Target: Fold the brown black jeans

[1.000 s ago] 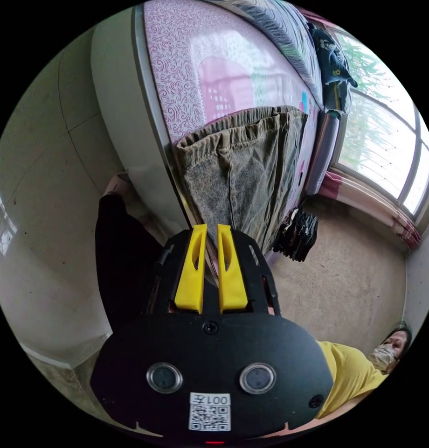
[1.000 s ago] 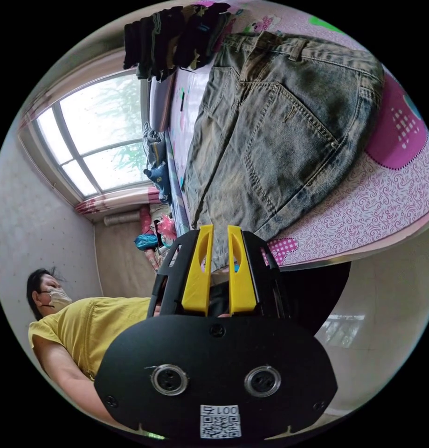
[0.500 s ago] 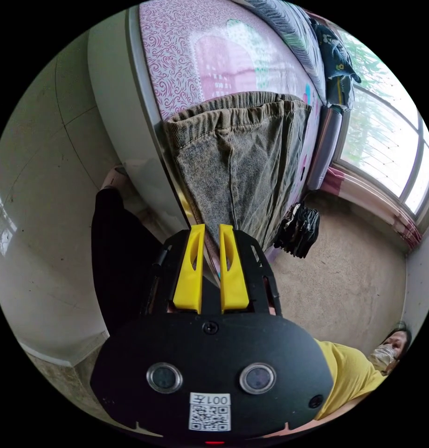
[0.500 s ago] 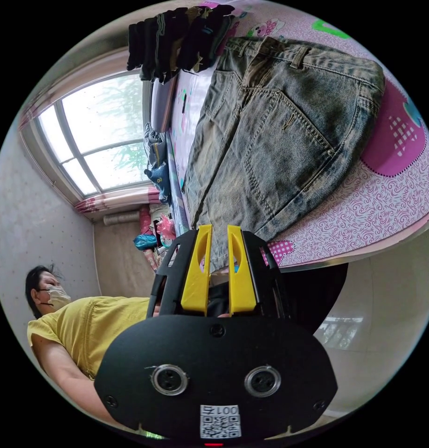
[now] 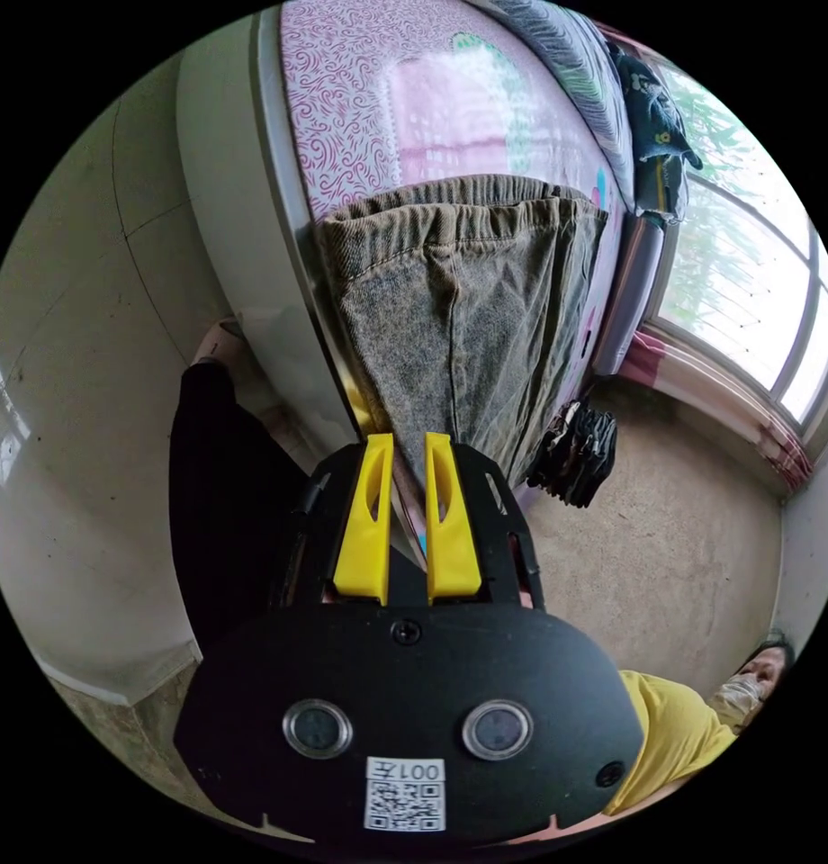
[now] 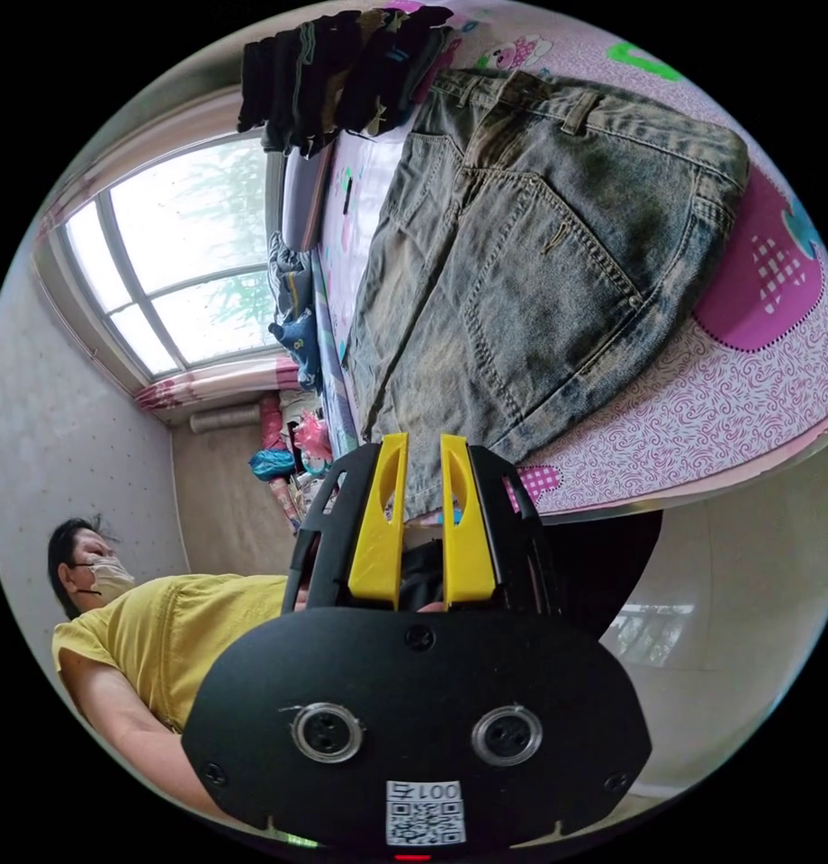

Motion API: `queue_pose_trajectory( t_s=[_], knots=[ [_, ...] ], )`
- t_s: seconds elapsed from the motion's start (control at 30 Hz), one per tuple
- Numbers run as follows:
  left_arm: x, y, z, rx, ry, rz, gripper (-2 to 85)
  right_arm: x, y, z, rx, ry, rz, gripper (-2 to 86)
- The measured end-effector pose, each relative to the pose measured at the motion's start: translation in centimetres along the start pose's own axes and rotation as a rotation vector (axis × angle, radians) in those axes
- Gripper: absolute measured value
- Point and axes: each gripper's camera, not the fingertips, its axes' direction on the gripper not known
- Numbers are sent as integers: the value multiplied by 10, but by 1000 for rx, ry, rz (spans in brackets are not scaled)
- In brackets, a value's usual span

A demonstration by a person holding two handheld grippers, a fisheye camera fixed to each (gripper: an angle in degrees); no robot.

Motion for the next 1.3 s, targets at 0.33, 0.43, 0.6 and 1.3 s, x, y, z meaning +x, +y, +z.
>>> queue_pose_trajectory(
  t_s=[0.33, 0.43, 0.6, 1.3],
  knots=[
    [-2, 5, 15, 42, 28, 1, -15, -8, -14, 4, -15, -1, -17, 57],
    [11, 9, 18, 47, -8, 46, -16, 3, -14, 6, 14, -23, 7, 58],
    [34, 15, 23, 24, -37, 88, -16, 37, -3, 3, 55, 4, 90, 61],
    [110, 31, 70, -35, -105, 197, -16, 114, 27, 3, 341, -213, 249, 33]
  ],
)
